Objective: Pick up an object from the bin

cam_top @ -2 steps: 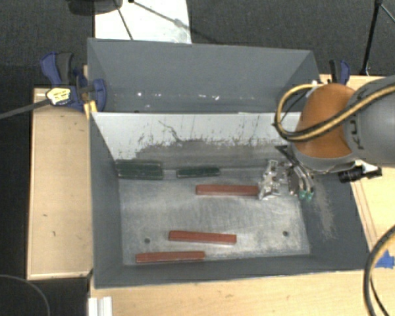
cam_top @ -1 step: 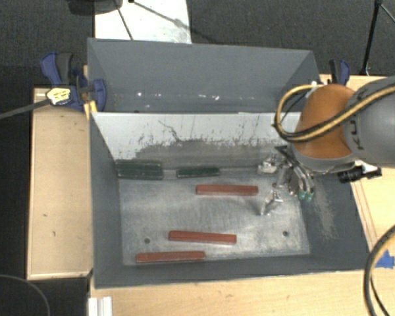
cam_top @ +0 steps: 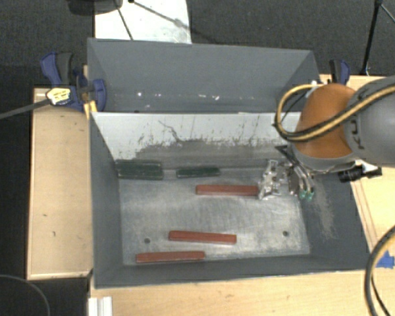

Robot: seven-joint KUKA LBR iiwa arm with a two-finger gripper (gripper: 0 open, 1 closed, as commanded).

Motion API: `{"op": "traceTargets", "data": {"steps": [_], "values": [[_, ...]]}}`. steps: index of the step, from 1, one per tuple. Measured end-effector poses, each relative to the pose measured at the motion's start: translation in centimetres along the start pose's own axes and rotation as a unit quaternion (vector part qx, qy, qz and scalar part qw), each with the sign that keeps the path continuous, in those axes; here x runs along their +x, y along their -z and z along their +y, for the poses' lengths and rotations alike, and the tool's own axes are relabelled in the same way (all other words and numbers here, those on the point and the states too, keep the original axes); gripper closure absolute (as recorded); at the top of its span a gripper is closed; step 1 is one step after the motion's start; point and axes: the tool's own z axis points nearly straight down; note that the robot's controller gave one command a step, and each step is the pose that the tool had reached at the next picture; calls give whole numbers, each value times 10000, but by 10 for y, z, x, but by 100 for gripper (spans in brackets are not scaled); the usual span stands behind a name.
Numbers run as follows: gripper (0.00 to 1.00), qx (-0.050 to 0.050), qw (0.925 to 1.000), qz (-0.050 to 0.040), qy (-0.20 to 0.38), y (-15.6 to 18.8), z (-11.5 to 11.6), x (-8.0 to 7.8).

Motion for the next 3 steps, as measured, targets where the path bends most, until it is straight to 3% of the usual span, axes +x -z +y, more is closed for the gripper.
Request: {"op": "traceTargets", "data": {"steps": [1, 2, 3], "values": [[0, 3, 10000, -6, 13, -1, 0, 0], [100, 1, 10000, 1, 29, 0, 0, 0], [0, 3, 10000, -5, 40, -1, 0, 0]]}}
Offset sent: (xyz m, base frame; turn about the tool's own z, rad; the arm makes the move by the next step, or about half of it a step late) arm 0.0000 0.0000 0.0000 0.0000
